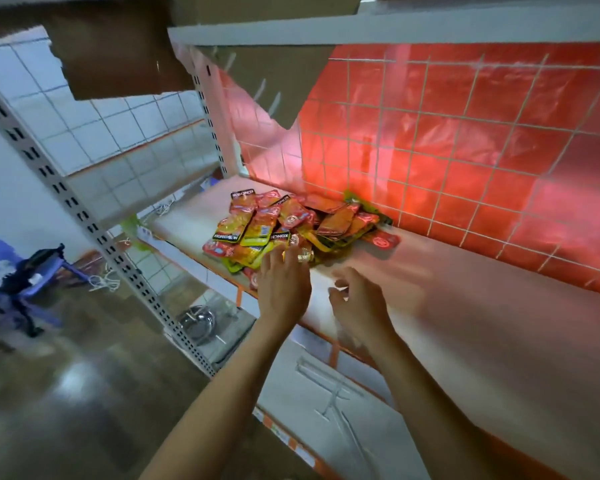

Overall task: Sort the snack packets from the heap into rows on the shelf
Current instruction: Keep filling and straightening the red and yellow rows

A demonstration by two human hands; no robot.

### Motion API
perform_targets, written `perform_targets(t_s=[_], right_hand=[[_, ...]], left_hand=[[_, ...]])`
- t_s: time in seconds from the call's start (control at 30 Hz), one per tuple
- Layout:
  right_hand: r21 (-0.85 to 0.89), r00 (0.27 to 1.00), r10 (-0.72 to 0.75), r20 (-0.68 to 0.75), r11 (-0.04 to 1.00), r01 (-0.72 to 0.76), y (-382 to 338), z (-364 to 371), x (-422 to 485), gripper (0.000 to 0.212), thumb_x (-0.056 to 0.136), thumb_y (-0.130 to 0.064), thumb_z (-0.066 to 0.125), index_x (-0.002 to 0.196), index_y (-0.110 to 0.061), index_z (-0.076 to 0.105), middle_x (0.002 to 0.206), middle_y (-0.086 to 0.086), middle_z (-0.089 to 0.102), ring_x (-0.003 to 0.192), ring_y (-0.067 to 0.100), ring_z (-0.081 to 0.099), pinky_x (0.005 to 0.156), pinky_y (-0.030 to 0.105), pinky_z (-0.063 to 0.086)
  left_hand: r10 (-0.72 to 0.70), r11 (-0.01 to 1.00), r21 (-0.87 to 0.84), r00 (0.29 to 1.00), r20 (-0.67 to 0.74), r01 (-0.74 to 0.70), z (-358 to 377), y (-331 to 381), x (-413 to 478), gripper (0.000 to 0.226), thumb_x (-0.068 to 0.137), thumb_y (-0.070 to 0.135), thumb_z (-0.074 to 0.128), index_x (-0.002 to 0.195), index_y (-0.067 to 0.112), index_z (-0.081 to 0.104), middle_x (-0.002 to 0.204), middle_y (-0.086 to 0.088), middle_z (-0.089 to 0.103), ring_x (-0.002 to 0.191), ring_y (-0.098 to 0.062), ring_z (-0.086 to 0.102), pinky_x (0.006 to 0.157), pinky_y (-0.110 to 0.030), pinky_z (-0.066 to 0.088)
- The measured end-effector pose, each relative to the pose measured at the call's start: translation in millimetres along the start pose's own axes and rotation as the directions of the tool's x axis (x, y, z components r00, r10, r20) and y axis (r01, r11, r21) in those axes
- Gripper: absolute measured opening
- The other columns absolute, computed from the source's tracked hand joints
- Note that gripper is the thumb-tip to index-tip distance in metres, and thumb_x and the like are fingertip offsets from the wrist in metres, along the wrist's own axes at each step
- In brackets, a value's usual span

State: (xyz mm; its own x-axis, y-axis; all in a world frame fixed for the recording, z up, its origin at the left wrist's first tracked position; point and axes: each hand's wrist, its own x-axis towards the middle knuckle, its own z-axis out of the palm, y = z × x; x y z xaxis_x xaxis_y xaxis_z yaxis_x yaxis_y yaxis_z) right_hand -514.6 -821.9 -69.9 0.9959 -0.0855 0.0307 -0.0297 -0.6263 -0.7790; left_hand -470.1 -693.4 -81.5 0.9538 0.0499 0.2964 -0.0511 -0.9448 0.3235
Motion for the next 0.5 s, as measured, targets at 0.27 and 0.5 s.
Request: perform_targets(t_s=[0.27,0.5], right_hand=[[-0.004,0.996,0.030,-0.088,1.000,-0.031,-55.4,77.0,39.4,0.039,0.087,-0.029,0.063,0.124,-0.019,0.053,0.117,0.006,0.064,0.106,0.027,0.060,0.080,0.031,0.044],[-0.187,0.962,0.052,-0.268,0.977,-0.104,-76.3,99.1,64.9,0.044,0.090,-0.035,0.058,0.128,-0.017,0.047,0.123,0.007,0.053,0.117,0.028,0.044,0.085,0.035,0.043]], left_hand=[[0.041,0.997,-0.063,0.999,-0.007,-0.042,-10.6,-81.5,64.5,0.041,0.094,0.030,0.054,0.128,0.007,0.053,0.134,-0.015,0.051,0.123,-0.034,0.042,0.100,-0.040,0.031],[-0.115,0.991,-0.069,0.992,0.051,0.119,-10.8,-108.8,114.3,0.061,0.094,0.048,0.049,0.136,0.005,0.040,0.143,-0.025,0.036,0.135,-0.039,0.030,0.106,-0.048,0.029]])
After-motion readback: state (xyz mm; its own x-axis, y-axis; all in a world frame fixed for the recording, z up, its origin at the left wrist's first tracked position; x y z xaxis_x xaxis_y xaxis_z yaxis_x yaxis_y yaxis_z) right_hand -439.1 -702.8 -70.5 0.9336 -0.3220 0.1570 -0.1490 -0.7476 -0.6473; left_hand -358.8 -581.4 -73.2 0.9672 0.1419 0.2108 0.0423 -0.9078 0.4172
